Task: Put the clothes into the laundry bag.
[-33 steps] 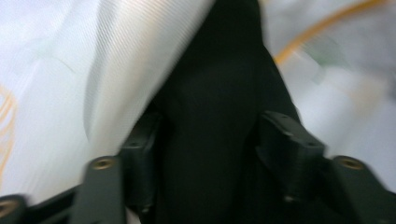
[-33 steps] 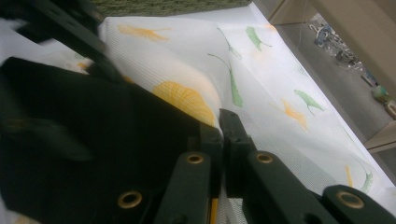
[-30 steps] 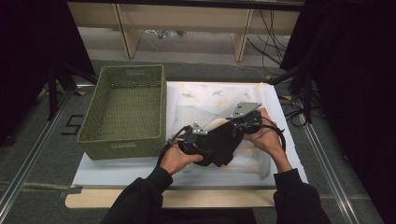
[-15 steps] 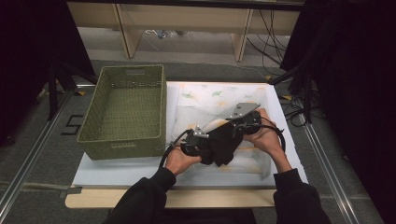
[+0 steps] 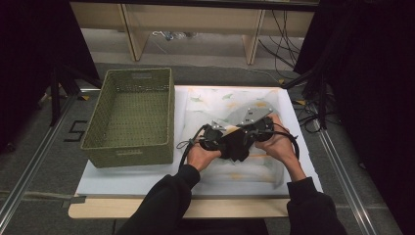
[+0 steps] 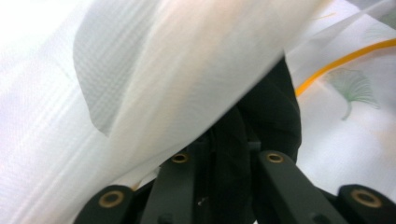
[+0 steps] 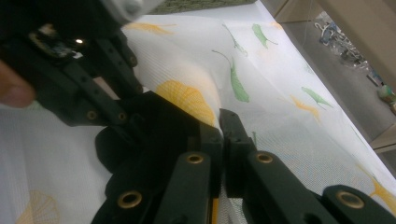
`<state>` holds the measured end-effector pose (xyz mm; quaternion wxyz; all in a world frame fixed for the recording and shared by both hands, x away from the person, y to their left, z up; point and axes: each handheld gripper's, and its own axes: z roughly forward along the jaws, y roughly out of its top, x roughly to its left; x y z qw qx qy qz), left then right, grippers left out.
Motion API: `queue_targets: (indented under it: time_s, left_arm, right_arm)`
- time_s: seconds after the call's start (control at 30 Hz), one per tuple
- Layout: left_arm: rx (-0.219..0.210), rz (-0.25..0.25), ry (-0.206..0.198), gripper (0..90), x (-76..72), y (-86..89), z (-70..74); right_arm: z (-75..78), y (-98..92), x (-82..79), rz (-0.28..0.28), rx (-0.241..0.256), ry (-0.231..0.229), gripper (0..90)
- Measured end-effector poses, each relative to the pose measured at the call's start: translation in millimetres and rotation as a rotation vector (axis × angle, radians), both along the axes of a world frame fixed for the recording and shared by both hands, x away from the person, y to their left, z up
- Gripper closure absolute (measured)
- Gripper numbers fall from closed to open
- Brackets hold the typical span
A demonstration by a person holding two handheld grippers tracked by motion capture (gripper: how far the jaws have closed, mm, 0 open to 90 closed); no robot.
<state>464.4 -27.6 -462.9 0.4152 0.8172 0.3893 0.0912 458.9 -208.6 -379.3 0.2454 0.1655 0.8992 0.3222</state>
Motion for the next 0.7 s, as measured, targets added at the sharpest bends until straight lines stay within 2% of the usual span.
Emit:
queue_targets:
  time_s: [0.03,0.13,0.23,0.27,0.3,0.37,0.43,0.47,0.5,0.57,0.63,0.67,0.7]
  left_arm:
    - [0.017,-0.025,0.021,78.2,0.2,3.4,-3.5]
    - [0.049,-0.062,0.021,66.0,-7.0,10.8,-0.5]
    - [0.074,-0.078,0.007,61.2,-14.2,15.9,4.0]
    - [0.060,-0.089,0.006,61.7,-20.8,19.4,8.1]
    - [0.060,-0.089,0.006,63.2,-20.8,19.4,8.1]
    - [0.042,-0.135,0.030,65.8,-27.3,18.7,11.9]
    - [0.052,-0.145,0.032,68.1,-28.8,12.7,9.1]
    - [0.064,-0.161,0.033,70.2,-27.3,10.2,7.2]
    - [0.056,-0.150,0.033,72.9,-25.4,6.6,4.2]
    - [0.043,-0.142,0.041,80.4,-19.6,1.0,-1.0]
    - [0.029,-0.126,0.042,83.3,-16.5,-2.3,-3.4]
    - [0.019,-0.091,0.025,84.4,-11.9,-8.5,-6.5]
    - [0.019,-0.091,0.025,85.4,-11.9,-8.5,-6.5]
  right_arm:
    - [-0.2,-0.2,-0.1,0.001,0.000,0.001,90.0]
    - [-1.2,-1.0,-0.2,0.000,-0.002,0.010,90.0]
    - [-2.2,-1.3,1.3,0.000,-0.022,-0.001,90.0]
    - [-2.5,-0.6,1.4,0.001,-0.022,-0.001,90.0]
    - [-2.5,-0.6,1.4,0.001,-0.022,-0.001,90.0]
    - [-2.0,0.0,1.3,0.000,-0.024,-0.004,90.0]
    - [-1.7,0.7,0.2,-0.005,-0.010,0.004,90.0]
    - [-1.0,-0.6,1.3,-0.003,-0.027,-0.007,90.0]
    - [-1.5,0.3,0.6,-0.005,-0.016,-0.001,90.0]
    - [-1.5,0.0,0.8,-0.001,-0.023,-0.004,90.0]
    - [-2.1,0.4,0.5,-0.005,-0.016,0.003,90.0]
    - [-2.3,0.5,0.2,-0.004,-0.010,0.013,90.0]
    - [-2.3,0.5,0.2,-0.004,-0.010,0.013,90.0]
